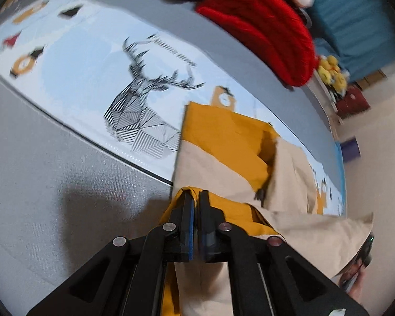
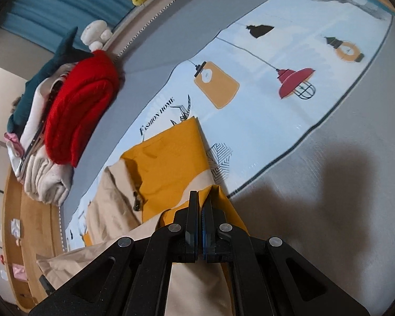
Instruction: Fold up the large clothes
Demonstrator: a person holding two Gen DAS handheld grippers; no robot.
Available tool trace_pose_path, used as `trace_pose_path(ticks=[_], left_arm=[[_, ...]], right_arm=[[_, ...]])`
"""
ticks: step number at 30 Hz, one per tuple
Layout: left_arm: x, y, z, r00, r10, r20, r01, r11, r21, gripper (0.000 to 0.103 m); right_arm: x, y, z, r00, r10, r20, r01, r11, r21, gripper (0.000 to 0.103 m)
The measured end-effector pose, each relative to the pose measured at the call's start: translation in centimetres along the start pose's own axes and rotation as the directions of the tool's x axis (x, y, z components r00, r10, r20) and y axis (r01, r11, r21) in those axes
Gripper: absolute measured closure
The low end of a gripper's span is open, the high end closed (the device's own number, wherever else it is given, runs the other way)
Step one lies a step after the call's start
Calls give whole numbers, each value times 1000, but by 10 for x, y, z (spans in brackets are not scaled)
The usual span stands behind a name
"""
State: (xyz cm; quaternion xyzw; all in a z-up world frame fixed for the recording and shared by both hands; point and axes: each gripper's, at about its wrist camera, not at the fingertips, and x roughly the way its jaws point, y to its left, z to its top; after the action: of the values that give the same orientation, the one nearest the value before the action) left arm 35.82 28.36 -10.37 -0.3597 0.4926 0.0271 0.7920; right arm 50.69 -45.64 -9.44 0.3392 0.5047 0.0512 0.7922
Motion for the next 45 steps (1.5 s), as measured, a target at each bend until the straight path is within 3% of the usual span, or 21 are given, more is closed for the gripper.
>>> trace_pose_path(ticks=[4,8,10,12,14,16,18,22,27,35,38,41,45], left_arm=[[4,16,7,997,-58,-54,53,994,-92,90],[-17,26,10,995,-91,-36,86,990,-115,77],[-36,27,10,998,-67,-3,67,995,-69,74],[-47,20,6,1000,1,11,-2,999,40,64],[-47,12,-4,996,88,-2,-86,983,161,50],[-38,2,-18,987,154,-36,-138,950,279,49],[-26,-5,-34,979,188,-78,-146,917,372,46],[-3,-19,-59,955,281,-92,-201,845,496,44],[8,-29,-60,951,305,-53,-239,831,502,44],[44,-52,-42,936,352,2,-305,807,505,43],[51,-64,-39,941,339,18,-297,796,527,43],[56,-76,-31,946,321,43,-292,788,541,43],[59,-84,-16,953,292,83,-290,797,529,43]], right_arm=[[17,-9,7,999,12,-43,-10,999,53,99],[8,-14,10,999,19,-31,-17,999,46,93],[-3,-18,12,1000,10,-2,-10,999,38,93],[-20,-23,13,999,-6,37,6,1000,9,92],[-31,-25,10,998,-34,58,37,998,-42,89],[-37,-24,5,994,-81,67,89,989,-122,81],[-34,-21,-6,992,-120,46,128,967,-221,65],[-19,-18,-29,984,-178,-12,163,925,-344,63],[2,-4,-45,976,-213,-55,168,884,-437,63],[22,23,-46,973,-229,-25,187,849,-493,63],[33,33,-46,970,-242,-19,196,831,-521,63],[49,46,-44,960,-281,12,235,780,-580,63],[58,60,-37,958,-284,47,251,745,-618,63]])
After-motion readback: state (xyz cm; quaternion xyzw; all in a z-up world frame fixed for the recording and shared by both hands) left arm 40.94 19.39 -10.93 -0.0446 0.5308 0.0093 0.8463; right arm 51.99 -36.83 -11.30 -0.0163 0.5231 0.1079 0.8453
